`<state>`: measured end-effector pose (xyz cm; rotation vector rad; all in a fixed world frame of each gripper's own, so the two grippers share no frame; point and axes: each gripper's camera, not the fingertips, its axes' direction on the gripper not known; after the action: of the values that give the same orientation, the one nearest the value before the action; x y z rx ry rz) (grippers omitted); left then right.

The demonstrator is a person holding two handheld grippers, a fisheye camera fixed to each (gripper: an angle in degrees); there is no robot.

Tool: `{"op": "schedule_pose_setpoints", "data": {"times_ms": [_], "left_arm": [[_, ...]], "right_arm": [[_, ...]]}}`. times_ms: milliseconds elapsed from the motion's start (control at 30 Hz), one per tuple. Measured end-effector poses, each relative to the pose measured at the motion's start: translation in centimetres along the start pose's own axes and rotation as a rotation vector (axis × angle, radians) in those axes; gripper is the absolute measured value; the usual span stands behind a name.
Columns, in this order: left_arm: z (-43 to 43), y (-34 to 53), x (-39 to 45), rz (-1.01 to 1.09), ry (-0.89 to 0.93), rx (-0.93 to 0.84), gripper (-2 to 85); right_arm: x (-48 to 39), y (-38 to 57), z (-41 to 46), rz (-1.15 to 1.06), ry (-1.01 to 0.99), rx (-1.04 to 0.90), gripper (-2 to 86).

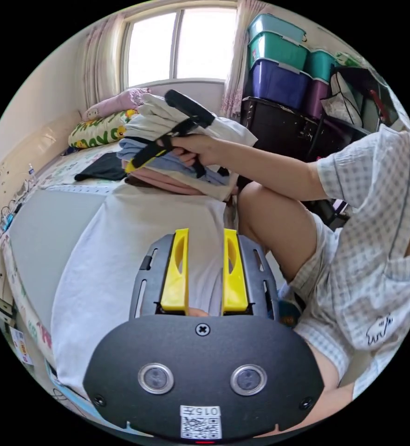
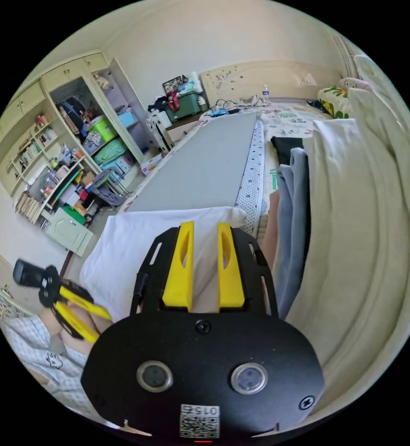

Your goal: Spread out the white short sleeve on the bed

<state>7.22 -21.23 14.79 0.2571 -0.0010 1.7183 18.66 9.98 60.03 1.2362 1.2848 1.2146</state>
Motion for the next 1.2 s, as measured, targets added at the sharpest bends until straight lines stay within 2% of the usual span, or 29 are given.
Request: {"op": "schedule_pose_setpoints", "data": {"times_ms": [133,333,467,633,867,1000,1067,1200], "left_arm": [[5.7,-4.1,1.3,0.032,-0.025,-0.061,11.3],[8.6,-6.8,0.8,0.028,-0.104,-0.098,9.6],[9.9,-7.9,0.0,0.037,-0.071,-0.163,6.9],[9.7,-8.2,-0.1,0.054,-0.036,-0.169,1.5],[7.5,-8.3,-1.7,0.009,0.082,-0.060,0.1],[8.3,-8.5,-1.5,0.012,0.067,-0.087,0.1],[9.6,-9.2,-1.1,0.013,0.041,-0.155,0.1],[10.7,-9.7,0.2,0.044,-0.025,-0.206,0.3]], "right_arm": [[4.2,-0.8,5.3,0.092,0.113,-0.101,8.4],[9.3,1.2,9.2,0.156,0.011,-0.092,4.3],[9.8,1.5,10.1,0.107,0.081,-0.113,0.1],[10.1,1.9,9.6,0.095,0.061,-0.088,-0.5],[9.0,2.2,9.0,0.081,0.166,-0.039,-0.7],[7.9,1.6,10.3,0.042,0.250,-0.093,-0.7],[7.3,1.5,12.0,0.008,0.326,-0.172,-0.7],[7.4,1.2,11.0,0.034,0.333,-0.159,-0.6]]}}
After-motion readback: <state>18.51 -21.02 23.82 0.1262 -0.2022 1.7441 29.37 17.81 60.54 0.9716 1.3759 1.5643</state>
